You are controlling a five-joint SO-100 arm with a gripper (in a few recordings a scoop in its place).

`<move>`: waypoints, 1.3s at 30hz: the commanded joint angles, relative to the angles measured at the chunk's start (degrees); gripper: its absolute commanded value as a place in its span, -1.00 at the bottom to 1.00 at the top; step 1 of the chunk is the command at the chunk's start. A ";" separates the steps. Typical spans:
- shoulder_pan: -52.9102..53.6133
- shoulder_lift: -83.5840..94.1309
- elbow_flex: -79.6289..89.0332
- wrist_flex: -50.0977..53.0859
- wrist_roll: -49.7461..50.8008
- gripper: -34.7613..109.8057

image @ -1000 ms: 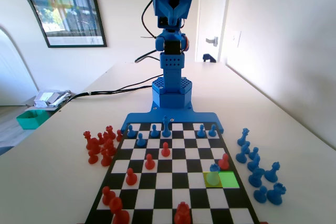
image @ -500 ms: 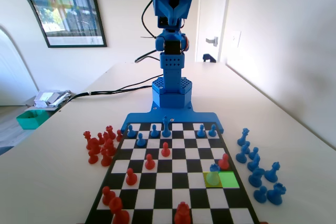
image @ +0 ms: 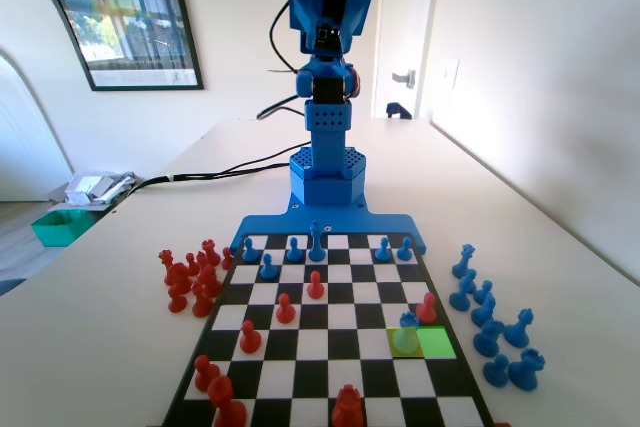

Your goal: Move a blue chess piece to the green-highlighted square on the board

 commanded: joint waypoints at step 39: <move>1.23 -63.19 -22.32 -13.10 11.87 -0.51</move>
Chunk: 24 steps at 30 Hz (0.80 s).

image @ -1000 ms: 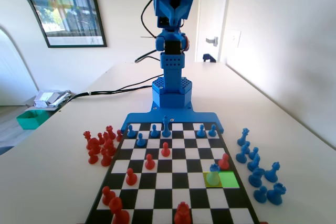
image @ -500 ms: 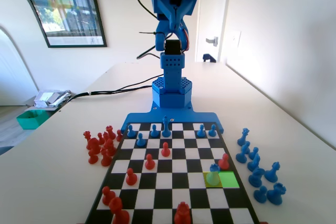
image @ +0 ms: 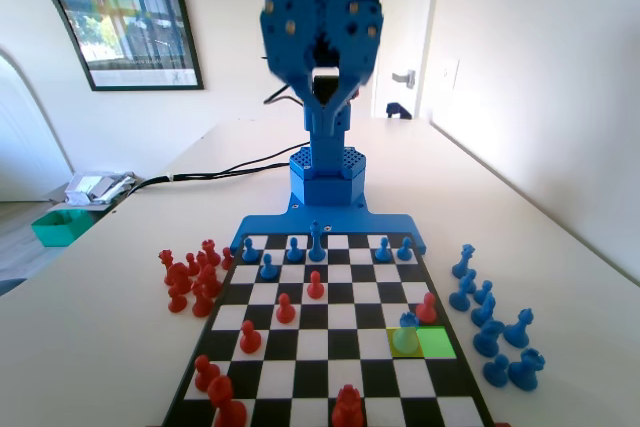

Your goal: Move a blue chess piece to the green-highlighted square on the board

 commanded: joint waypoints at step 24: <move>-8.17 -35.86 -17.84 -14.59 20.21 -0.40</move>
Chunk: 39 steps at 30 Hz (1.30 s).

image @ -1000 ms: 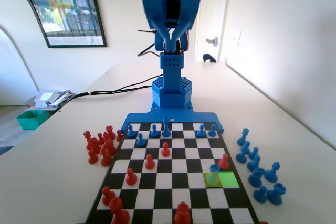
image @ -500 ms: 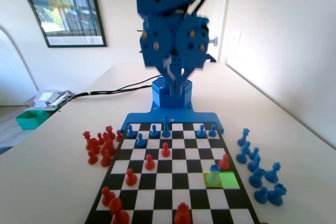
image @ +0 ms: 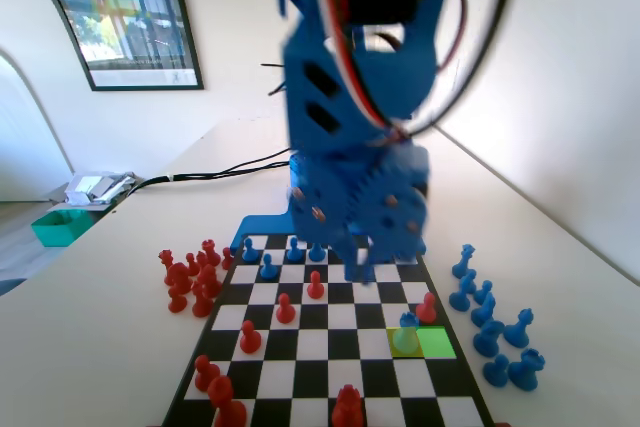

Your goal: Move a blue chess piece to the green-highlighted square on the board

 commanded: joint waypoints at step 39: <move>-9.40 -7.91 4.92 -14.85 5.71 -0.35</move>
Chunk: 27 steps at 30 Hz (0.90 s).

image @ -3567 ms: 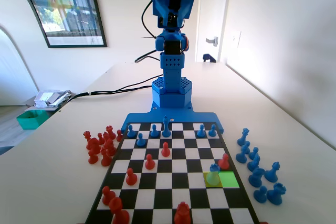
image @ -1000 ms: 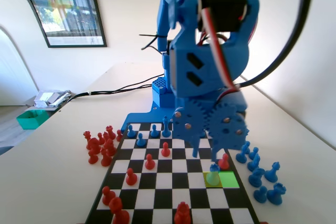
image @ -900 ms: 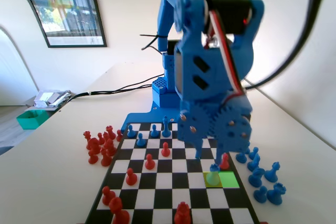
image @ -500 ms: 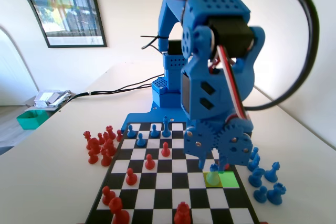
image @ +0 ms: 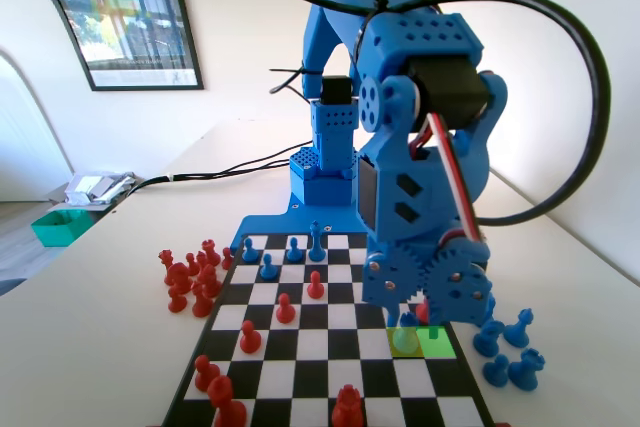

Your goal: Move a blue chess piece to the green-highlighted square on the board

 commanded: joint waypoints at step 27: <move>0.09 -0.26 -0.70 -1.67 -0.44 -0.35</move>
